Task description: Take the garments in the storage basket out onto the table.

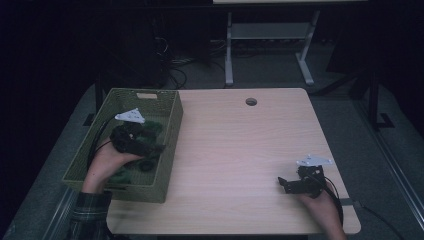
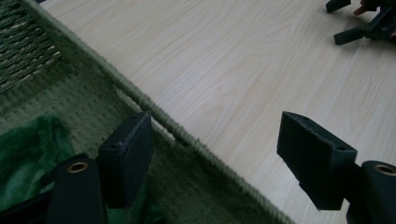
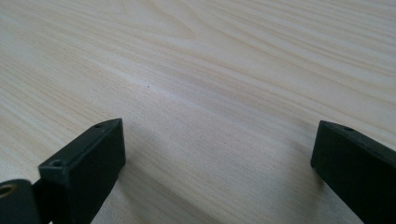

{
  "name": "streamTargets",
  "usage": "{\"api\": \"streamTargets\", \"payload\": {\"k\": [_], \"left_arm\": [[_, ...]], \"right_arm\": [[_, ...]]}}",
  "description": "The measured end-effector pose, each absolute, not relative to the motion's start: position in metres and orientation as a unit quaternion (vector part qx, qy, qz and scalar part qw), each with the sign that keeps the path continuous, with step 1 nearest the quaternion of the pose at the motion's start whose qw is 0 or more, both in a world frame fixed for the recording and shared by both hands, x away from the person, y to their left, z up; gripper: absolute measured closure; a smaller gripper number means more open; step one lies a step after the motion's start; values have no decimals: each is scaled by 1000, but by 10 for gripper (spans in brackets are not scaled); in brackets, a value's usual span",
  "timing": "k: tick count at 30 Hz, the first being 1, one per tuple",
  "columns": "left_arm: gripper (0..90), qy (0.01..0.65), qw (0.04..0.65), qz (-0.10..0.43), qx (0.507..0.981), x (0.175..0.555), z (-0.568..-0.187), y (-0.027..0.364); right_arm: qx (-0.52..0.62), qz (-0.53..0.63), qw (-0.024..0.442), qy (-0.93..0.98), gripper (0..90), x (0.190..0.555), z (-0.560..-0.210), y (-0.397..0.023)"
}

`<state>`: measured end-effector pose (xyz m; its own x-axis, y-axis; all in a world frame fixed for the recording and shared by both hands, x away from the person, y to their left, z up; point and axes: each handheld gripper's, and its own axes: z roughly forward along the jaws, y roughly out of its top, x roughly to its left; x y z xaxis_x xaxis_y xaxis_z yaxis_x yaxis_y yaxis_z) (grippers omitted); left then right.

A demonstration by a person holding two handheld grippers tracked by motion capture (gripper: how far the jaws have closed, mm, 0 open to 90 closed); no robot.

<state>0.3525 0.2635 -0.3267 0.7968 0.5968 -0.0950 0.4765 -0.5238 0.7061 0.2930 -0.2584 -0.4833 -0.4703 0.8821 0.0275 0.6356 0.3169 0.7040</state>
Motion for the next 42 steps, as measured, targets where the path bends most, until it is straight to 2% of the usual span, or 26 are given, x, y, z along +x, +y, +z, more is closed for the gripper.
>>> {"api": "streamTargets", "payload": {"k": [9, 22, 31, 42], "left_arm": [[328, 329, 367, 91, 865, 356, -332, 298], [369, 355, 324, 115, 869, 360, -344, 334], [359, 366, 265, 128, 883, 371, -365, 343], [287, 390, 216, 105, 889, 385, -396, 343]], "right_arm": [[480, 333, 185, 790, 29, 293, -483, -258], [479, 333, 185, 791, 29, 293, -483, -258], [479, 333, 185, 790, 29, 293, -483, -258], [480, 333, 185, 790, 28, 293, -483, -258]]}}
